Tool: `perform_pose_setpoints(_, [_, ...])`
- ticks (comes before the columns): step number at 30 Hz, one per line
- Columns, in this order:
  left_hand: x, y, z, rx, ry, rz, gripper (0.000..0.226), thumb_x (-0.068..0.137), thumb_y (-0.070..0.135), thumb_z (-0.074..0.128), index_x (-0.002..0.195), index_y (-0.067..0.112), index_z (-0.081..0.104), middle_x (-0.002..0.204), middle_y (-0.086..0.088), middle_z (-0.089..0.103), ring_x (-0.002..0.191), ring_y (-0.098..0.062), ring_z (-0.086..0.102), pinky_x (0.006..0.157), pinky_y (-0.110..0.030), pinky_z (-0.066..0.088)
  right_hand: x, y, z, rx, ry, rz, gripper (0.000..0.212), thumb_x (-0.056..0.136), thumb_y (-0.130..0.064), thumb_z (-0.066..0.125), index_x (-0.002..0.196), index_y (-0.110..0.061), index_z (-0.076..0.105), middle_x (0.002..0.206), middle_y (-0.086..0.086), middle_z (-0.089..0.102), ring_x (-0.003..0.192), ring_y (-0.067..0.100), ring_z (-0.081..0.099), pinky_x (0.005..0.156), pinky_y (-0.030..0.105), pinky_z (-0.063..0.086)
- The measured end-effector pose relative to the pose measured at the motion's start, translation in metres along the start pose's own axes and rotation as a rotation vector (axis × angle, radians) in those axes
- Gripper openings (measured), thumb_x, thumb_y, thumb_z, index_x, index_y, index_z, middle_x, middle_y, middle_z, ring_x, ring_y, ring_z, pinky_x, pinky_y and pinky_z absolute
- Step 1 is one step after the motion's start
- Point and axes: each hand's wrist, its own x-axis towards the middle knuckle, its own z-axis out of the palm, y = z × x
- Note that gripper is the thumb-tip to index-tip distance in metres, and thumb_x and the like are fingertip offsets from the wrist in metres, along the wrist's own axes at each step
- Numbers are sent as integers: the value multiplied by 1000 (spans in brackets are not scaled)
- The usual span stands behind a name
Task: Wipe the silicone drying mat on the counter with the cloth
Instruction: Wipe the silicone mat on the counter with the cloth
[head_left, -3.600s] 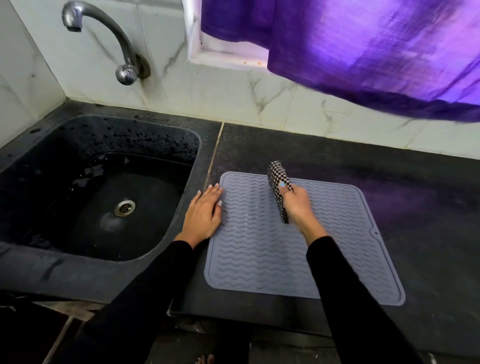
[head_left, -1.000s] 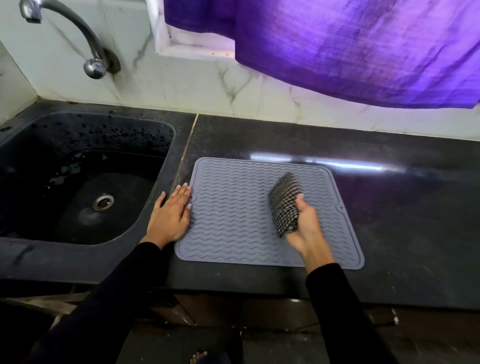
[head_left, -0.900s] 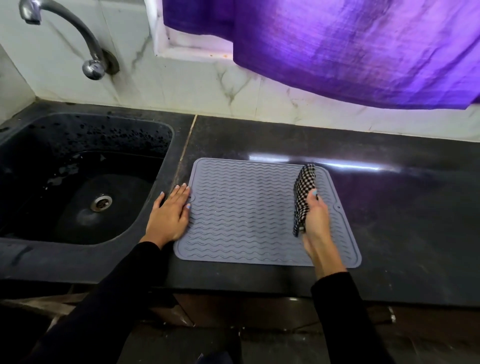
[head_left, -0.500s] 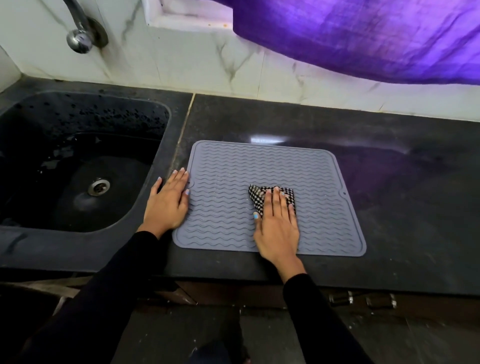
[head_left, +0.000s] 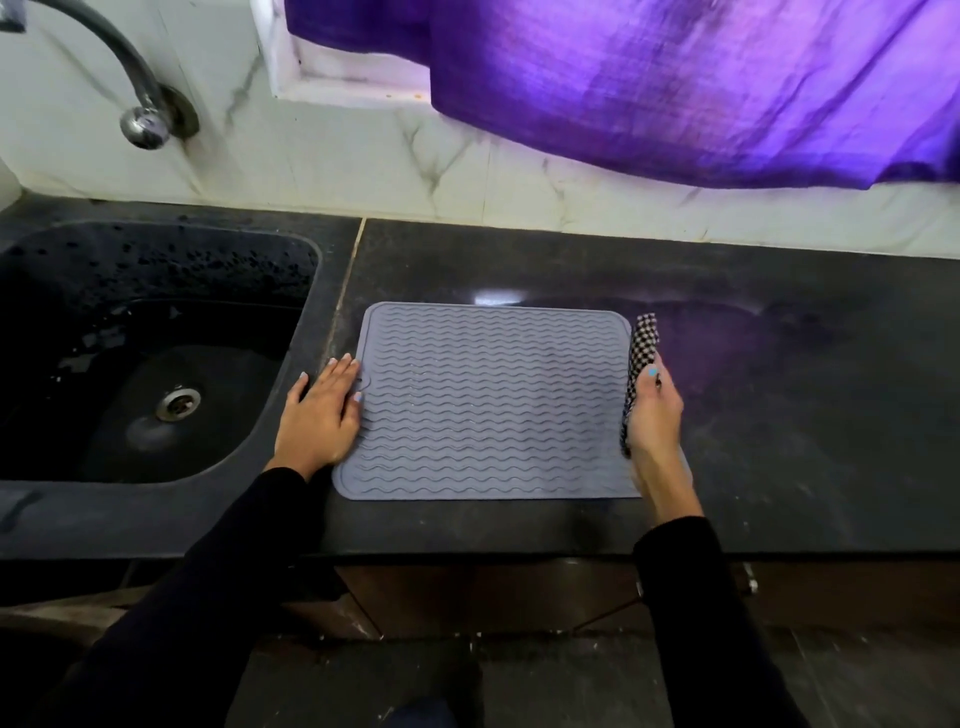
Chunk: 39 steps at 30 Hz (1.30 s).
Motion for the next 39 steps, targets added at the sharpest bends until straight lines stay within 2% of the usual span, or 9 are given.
perform_pose_setpoints(7, [2,-1,4,20,15,3,69,85,47,14,143,15,34,150,-1,32,141,-12,23,114,-39,8,-14,66,21,-1183,-227,-371,58,98,-35,21,148,-9,6,157,10,2,145,23,1,118,38,1])
perform_pose_setpoints(14, [2,-2,5,33,17,12,68,86,46,13,144,17,33,151,0,32,141,-12,22,114,-39,9,-8,68,22,-1264,-252,-379,60,98,-34,24,148,-13,0,158,5,-4,145,19,-5,117,35,-3])
perform_pose_setpoints(17, [2,-2,5,25,14,8,68,86,46,14,143,16,33,150,0,32,141,-12,23,114,-39,9,-4,67,17,-1088,-303,-371,54,99,-31,25,149,-17,9,158,-1,2,145,12,-1,117,31,-3])
perform_pose_setpoints(20, [2,-4,4,15,13,-1,69,85,48,14,143,17,34,150,0,33,140,-13,24,114,-39,9,6,55,11,-472,-281,-130,46,98,-32,32,141,-16,36,148,0,37,136,15,33,116,36,22])
perform_pose_setpoints(23, [2,-3,3,5,-4,-1,67,86,46,16,143,16,35,150,-1,33,141,-14,24,114,-40,9,18,26,-16,335,-138,257,40,100,-33,28,106,-7,59,93,4,74,85,13,68,81,29,55])
perform_pose_setpoints(25, [2,-2,3,3,-6,-4,65,86,44,17,143,16,35,150,0,33,141,-14,24,114,-40,9,31,17,-35,448,-34,252,39,101,-29,26,101,-7,58,83,3,73,77,14,68,68,26,54])
perform_pose_setpoints(29, [2,-1,3,11,4,-6,63,88,42,20,143,17,34,150,0,33,141,-13,23,114,-39,9,36,19,-42,-276,-16,-55,43,100,-22,31,141,-9,35,142,9,43,130,23,41,105,33,34])
perform_pose_setpoints(34, [3,-6,7,25,16,7,66,87,47,16,143,18,35,150,0,34,140,-13,25,114,-39,10,12,73,-20,-1188,-212,-467,66,90,-41,6,147,-10,15,156,9,14,144,23,13,116,37,7])
perform_pose_setpoints(39, [2,-7,8,45,12,12,64,89,46,17,143,18,34,150,0,32,140,-12,24,113,-38,10,29,68,-27,-1194,-375,-350,55,100,-36,16,149,-18,0,157,-4,-6,144,10,-7,114,30,-8])
